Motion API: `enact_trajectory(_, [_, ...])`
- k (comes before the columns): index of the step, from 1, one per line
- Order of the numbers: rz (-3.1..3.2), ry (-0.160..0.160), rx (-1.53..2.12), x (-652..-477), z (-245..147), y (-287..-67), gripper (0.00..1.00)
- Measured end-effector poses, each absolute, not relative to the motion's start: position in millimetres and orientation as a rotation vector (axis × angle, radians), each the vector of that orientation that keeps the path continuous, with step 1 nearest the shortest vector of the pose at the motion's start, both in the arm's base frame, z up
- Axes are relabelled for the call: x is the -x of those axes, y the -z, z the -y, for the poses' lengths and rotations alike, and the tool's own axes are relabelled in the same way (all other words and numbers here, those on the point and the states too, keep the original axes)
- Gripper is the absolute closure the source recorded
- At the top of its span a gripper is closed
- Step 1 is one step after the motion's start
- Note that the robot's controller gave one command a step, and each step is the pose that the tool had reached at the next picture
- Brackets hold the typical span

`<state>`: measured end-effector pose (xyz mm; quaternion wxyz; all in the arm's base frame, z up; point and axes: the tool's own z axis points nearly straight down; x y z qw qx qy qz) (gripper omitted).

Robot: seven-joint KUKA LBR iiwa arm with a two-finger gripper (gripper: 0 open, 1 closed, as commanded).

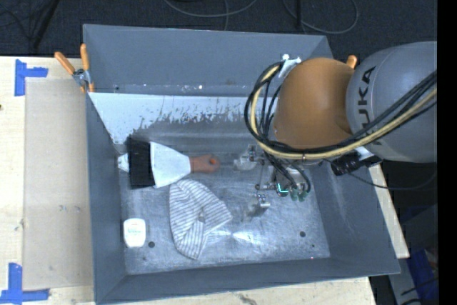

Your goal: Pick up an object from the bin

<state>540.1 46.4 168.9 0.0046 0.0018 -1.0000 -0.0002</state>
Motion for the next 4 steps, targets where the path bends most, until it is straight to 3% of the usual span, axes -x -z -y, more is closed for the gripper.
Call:
enact_trajectory(1, [3.14,0.001,-0.004,-541.9,-46.2,-173.0,0.0])
enact_trajectory(2, [3.147,0.001,-0.021,-544.9,-55.1,-122.0,0.0])
enact_trajectory(3, [3.146,0.001,-0.023,-544.7,-56.3,-114.2,0.0])
enact_trajectory(4, [3.151,0.002,-0.011,-551.5,-58.9,-65.6,0.0])
